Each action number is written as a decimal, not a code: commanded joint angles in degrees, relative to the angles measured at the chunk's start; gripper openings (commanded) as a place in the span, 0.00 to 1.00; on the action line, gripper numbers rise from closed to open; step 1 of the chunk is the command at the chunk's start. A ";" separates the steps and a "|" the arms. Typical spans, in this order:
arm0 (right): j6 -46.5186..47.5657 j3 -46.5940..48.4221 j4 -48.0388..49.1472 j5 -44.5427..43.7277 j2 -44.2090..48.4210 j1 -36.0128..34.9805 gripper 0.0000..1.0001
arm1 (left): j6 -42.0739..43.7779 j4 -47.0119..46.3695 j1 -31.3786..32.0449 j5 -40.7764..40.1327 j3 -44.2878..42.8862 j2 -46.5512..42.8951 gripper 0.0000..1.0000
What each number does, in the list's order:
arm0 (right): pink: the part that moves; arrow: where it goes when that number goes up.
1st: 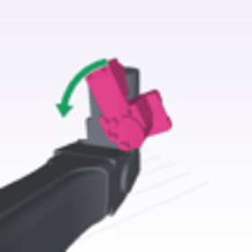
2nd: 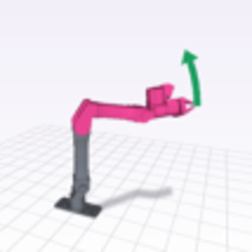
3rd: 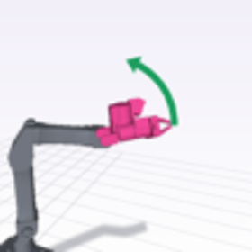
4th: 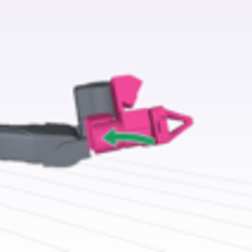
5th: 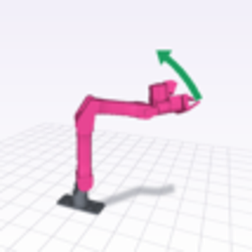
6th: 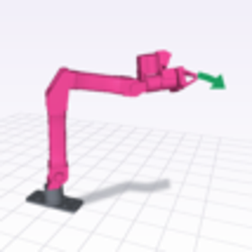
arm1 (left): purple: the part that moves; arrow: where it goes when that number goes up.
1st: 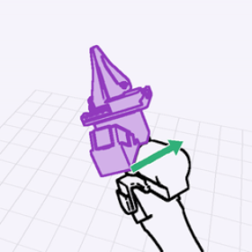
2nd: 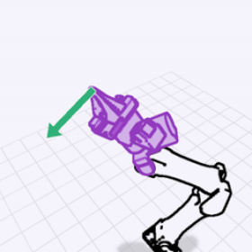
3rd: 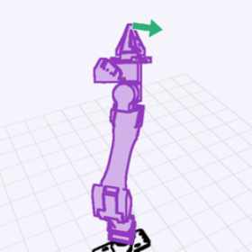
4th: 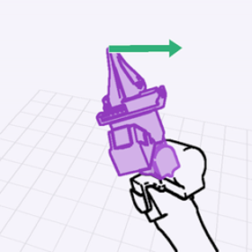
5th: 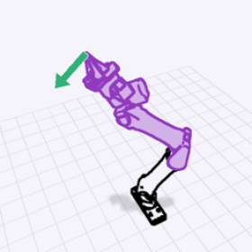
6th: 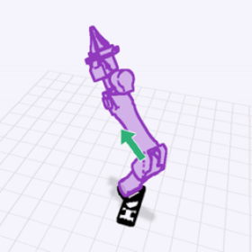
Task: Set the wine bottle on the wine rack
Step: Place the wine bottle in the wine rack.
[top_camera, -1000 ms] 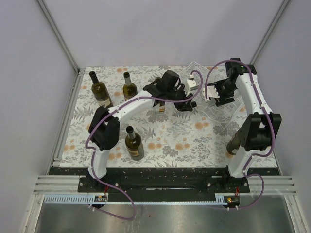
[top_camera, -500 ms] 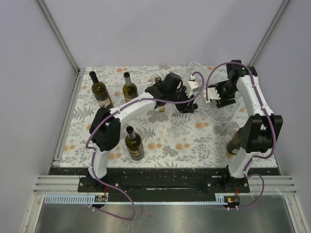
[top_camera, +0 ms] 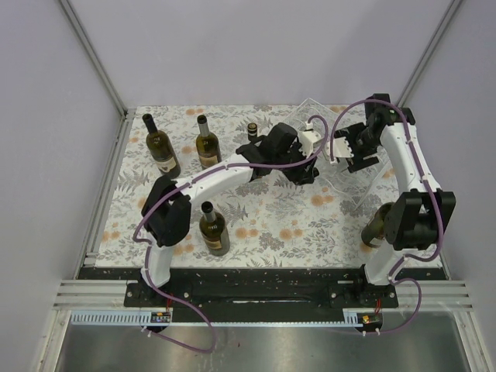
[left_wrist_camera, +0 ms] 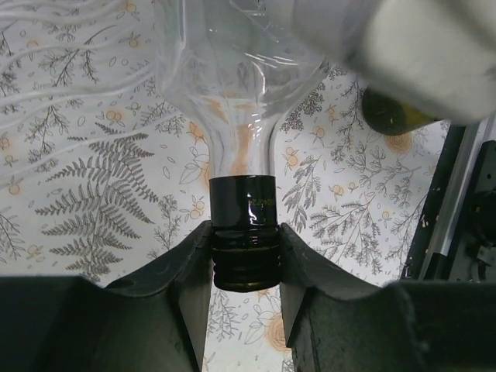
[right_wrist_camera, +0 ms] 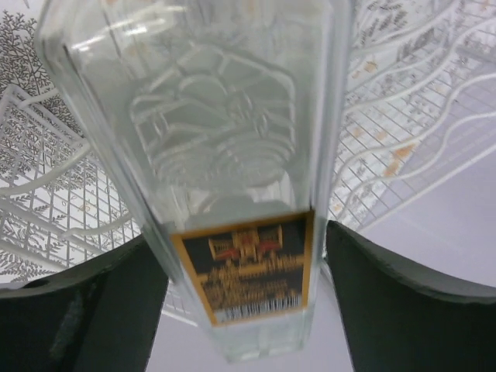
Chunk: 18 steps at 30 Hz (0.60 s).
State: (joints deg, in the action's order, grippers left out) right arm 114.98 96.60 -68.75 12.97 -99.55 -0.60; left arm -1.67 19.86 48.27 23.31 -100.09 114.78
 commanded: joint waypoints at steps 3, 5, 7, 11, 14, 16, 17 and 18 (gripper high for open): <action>13.08 -0.35 2.92 1.09 4.98 -0.10 0.98 | -4.92 -2.90 1.56 -4.06 0.69 -5.00 0.00; 12.99 -0.88 3.18 1.00 5.41 -0.19 0.99 | -5.44 -2.72 2.00 -4.67 0.86 -5.09 0.00; 12.82 -1.23 3.18 0.83 5.85 -0.19 0.99 | -6.15 -2.54 2.44 -5.29 0.78 -5.27 0.00; 10.71 -1.24 3.36 -0.14 6.82 -0.19 1.00 | -8.34 -2.02 3.41 -5.65 0.34 -5.18 0.00; 9.04 -1.23 3.27 -0.58 7.79 -0.19 0.99 | -9.22 -1.84 4.11 -5.73 -0.27 -5.01 0.00; 8.33 -1.41 3.36 -0.84 8.58 -0.19 0.99 | -9.84 -1.75 4.37 -5.30 -0.37 -4.74 0.00; 7.90 -1.50 3.45 -1.10 8.84 -0.19 0.99 | -10.28 -1.75 4.46 -4.94 -0.45 -4.39 0.00; 7.54 -1.59 3.54 -1.45 9.11 -0.02 1.00 | -10.80 -1.75 4.55 -4.94 -0.54 -4.39 0.00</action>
State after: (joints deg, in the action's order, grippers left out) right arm 114.76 95.04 -65.78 12.56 -94.41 -0.62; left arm -10.09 20.03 51.53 16.80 -98.89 113.56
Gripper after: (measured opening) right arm 0.993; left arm 0.387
